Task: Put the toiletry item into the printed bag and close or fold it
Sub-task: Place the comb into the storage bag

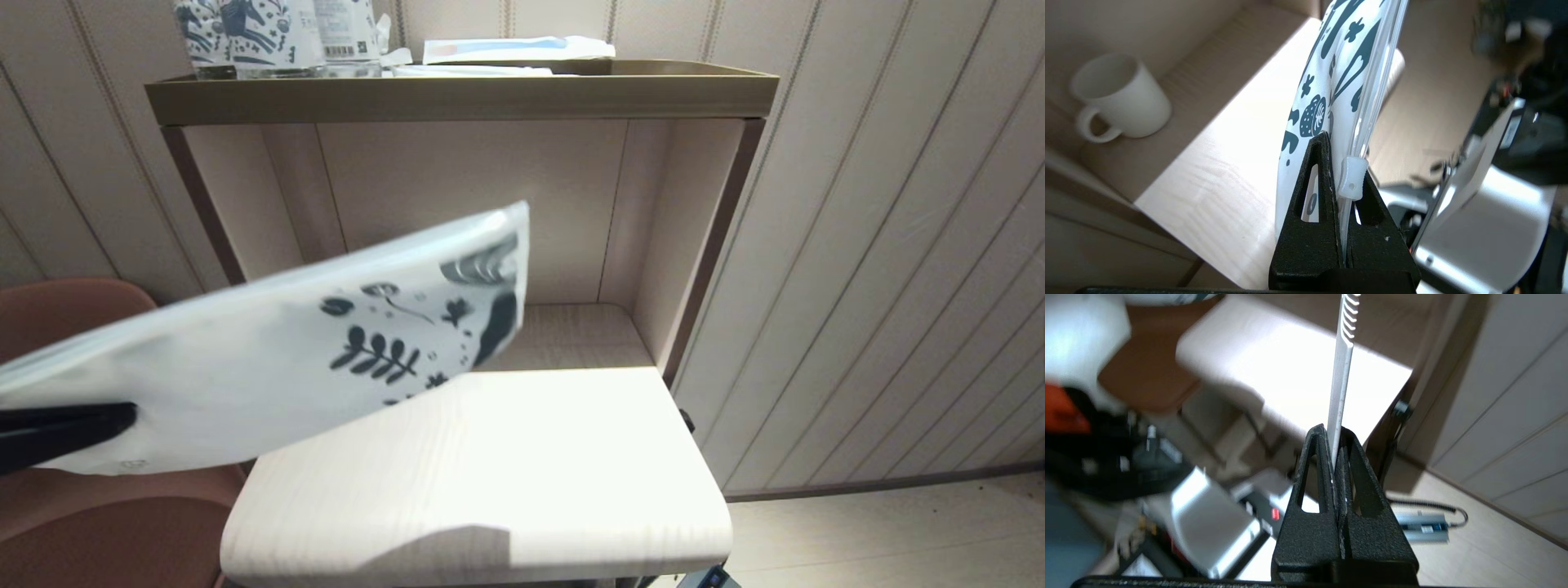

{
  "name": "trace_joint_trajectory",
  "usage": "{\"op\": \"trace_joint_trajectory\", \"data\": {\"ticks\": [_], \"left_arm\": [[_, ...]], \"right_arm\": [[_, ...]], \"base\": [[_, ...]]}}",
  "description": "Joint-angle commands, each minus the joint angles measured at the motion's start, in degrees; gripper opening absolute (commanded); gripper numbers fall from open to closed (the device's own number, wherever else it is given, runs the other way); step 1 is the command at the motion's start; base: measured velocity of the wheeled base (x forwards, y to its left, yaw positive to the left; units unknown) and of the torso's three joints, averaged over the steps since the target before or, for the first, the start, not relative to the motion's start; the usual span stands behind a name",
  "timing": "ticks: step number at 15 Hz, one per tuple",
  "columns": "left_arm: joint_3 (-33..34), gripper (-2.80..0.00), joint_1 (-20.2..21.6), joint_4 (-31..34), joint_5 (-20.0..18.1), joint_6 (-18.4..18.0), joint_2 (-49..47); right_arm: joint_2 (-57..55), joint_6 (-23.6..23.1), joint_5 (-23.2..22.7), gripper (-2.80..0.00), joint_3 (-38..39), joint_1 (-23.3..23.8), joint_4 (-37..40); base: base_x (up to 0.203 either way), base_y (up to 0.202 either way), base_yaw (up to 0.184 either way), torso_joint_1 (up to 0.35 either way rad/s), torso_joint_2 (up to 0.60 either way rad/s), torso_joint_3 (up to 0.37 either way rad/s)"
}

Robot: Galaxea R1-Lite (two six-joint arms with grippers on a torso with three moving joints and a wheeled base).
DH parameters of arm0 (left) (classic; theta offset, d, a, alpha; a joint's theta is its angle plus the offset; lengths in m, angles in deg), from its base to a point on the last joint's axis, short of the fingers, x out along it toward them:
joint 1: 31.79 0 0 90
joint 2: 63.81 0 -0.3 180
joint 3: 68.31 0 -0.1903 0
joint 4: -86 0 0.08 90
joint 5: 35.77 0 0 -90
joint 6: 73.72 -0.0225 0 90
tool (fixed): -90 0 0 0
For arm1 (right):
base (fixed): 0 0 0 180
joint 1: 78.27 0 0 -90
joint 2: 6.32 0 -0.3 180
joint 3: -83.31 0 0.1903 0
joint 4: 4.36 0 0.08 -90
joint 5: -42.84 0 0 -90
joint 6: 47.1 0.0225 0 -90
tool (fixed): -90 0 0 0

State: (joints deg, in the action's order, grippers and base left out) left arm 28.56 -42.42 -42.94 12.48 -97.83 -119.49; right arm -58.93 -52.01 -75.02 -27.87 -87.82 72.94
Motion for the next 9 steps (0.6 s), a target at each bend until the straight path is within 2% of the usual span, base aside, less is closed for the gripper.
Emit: {"op": "trace_joint_trajectory", "data": {"ticks": [1, 3, 5, 7, 9], "left_arm": [[-2.0, -2.80, -7.8, 2.1, 1.8, -6.4, -8.9], [-3.7, -2.80, -13.4, 2.5, 3.7, -9.5, -13.8], [-5.4, -2.80, -16.9, 2.5, 8.2, -12.3, -18.2], [-7.2, -2.80, -17.6, 2.5, 10.4, -15.5, -21.4], [-10.5, -2.80, -18.3, 2.5, 13.7, -16.7, -24.2]], "right_arm": [[-6.5, -7.4, 0.8, -2.80, -3.7, -6.8, 8.3], [-7.9, -9.2, 3.7, -2.80, -3.3, -14.9, 9.6], [-10.5, -10.5, 9.6, -2.80, -2.8, -24.8, 10.1], [-15.0, -12.3, 18.8, -2.80, -2.6, -31.7, 10.1], [-19.3, -14.8, 21.7, -2.80, -3.4, -35.9, 10.3]], "base": [[0.000, 0.000, 0.000, 0.000, 0.00, 0.000], [0.000, 0.000, 0.000, 0.000, 0.00, 0.000], [0.000, 0.000, 0.000, 0.000, 0.00, 0.000], [0.000, 0.000, 0.000, 0.000, 0.00, 0.000], [0.000, 0.000, 0.000, 0.000, 0.00, 0.000]]}}
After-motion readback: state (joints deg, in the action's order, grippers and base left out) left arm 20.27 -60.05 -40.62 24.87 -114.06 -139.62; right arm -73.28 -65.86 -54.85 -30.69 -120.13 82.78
